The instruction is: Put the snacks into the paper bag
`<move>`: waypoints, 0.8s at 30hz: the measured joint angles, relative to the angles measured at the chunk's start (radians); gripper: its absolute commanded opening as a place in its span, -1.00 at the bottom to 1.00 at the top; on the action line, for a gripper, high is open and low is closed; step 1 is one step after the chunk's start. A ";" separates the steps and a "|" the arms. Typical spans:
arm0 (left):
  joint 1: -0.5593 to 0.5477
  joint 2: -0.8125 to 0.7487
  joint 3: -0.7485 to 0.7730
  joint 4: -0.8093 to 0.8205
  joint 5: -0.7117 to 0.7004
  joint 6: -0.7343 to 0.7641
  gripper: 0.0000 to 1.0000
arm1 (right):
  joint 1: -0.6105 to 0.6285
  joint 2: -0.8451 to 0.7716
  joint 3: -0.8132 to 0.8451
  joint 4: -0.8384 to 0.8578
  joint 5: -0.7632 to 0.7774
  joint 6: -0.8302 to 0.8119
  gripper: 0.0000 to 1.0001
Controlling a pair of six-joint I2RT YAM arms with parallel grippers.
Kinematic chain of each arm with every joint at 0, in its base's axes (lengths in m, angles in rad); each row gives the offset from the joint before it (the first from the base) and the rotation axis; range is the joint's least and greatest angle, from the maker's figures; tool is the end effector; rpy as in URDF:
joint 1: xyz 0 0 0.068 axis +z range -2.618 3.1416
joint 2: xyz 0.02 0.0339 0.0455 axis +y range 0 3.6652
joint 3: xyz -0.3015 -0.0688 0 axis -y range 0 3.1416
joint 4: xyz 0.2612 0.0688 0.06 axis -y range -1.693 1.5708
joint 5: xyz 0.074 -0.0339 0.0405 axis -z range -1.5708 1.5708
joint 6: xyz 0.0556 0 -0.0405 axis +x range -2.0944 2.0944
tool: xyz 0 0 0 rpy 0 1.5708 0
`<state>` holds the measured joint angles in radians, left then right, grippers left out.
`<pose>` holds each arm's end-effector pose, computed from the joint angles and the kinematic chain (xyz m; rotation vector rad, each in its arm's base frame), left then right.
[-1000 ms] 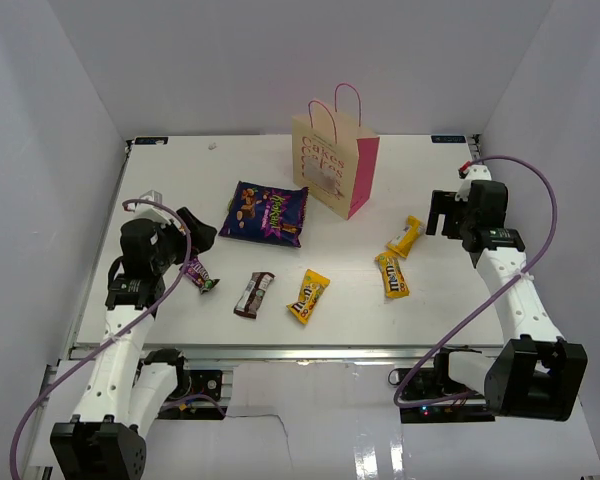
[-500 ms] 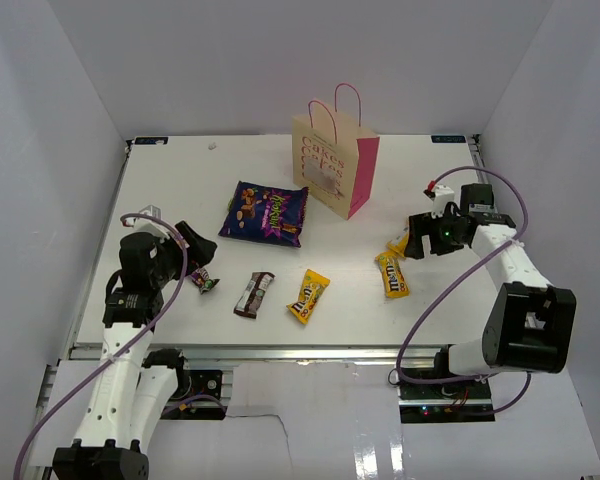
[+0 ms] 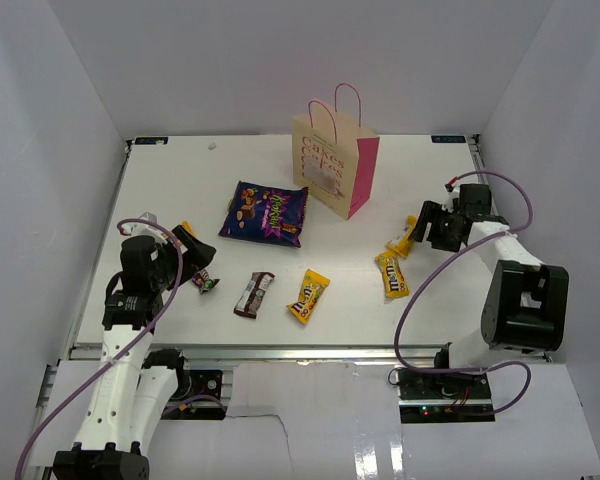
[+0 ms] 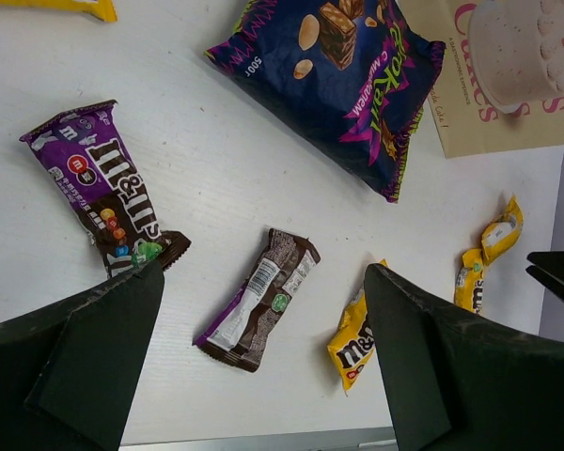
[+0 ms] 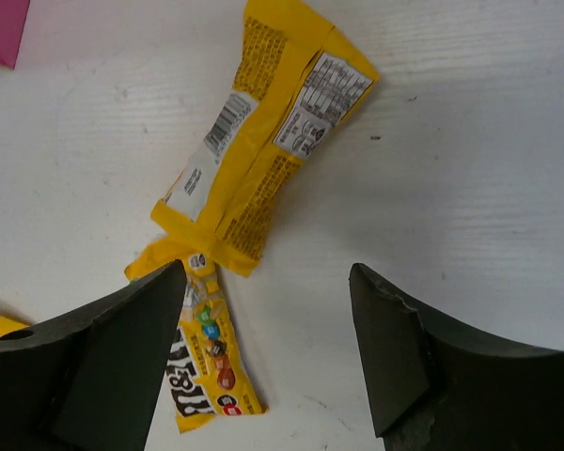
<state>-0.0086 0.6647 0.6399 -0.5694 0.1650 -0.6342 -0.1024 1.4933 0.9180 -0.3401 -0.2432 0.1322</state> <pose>0.1520 -0.0104 0.2808 -0.5865 2.1282 -0.5431 0.3261 -0.0201 0.2209 0.1874 2.4679 0.3147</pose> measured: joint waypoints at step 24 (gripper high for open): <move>0.000 0.078 -0.079 -0.110 -0.012 -0.258 0.92 | 0.007 0.140 0.067 0.211 -0.094 0.088 -0.85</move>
<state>-0.0086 0.7425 0.5606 -0.6796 0.1532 -0.8925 -0.0952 1.6329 0.9852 -0.1295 -0.3370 0.2199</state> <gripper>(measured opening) 0.960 0.085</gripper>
